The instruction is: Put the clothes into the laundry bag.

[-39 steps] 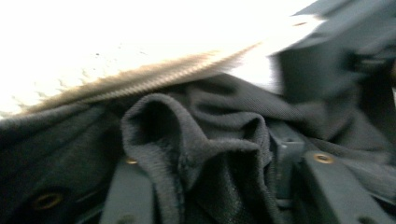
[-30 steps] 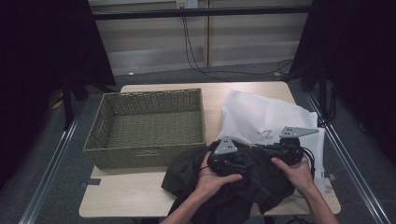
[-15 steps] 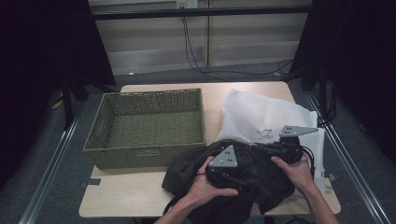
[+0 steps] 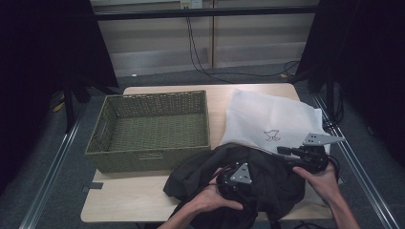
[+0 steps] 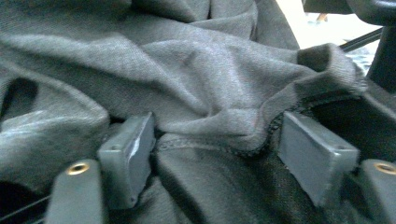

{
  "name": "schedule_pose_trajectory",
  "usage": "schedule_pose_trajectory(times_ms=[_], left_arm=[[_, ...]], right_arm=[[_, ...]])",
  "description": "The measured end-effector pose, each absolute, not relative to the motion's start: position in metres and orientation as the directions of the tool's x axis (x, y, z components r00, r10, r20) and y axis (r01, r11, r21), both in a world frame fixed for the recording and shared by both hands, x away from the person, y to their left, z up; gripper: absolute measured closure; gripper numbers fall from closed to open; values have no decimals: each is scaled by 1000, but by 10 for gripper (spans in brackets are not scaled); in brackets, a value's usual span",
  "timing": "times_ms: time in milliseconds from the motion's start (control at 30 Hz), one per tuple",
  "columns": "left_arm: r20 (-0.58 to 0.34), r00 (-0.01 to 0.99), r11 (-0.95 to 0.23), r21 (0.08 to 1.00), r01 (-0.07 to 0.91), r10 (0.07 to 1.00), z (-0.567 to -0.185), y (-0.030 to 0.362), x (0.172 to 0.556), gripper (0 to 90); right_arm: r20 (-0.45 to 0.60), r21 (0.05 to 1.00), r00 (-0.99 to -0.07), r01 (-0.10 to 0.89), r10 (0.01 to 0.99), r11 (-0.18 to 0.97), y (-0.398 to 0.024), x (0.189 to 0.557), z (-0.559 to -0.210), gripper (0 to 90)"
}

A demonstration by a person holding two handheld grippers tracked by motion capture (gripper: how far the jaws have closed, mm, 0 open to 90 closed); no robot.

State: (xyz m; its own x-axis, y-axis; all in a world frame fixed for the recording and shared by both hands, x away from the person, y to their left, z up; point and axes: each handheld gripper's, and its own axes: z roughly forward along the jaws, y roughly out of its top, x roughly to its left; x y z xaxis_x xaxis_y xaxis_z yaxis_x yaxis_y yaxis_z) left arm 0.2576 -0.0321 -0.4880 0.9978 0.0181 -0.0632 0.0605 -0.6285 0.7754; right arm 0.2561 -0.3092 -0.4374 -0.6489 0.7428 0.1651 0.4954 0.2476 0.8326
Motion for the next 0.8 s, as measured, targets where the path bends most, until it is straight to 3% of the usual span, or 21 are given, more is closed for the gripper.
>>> schedule_pose_trajectory(times_ms=[133,233,300,333,433,533,667,800], left_arm=[[-30,1000,-642,766,20,-5,-495,-34,253,190],[36,999,-686,728,-13,19,-498,-40,247,203],[41,996,-681,732,21,74,-496,-39,250,329],[32,994,-678,733,51,109,-495,-38,253,474],[13,989,-652,753,88,148,-495,-37,257,710],[-18,984,-620,774,127,179,-490,-36,258,780],[-130,966,-482,846,227,225,-476,-32,266,795],[-163,954,-401,880,255,251,-459,-39,277,799]], right_arm=[[153,810,-629,522,762,268,-315,255,-448,658],[160,805,-634,528,757,272,-314,256,-452,839],[177,807,-634,531,753,257,-313,256,-451,867],[179,809,-634,529,752,254,-313,256,-449,872],[193,825,-640,517,743,231,-313,254,-442,876],[203,837,-651,503,732,215,-312,253,-434,877],[211,843,-677,491,705,219,-305,255,-424,884],[214,849,-692,481,690,219,-293,256,-414,889]])
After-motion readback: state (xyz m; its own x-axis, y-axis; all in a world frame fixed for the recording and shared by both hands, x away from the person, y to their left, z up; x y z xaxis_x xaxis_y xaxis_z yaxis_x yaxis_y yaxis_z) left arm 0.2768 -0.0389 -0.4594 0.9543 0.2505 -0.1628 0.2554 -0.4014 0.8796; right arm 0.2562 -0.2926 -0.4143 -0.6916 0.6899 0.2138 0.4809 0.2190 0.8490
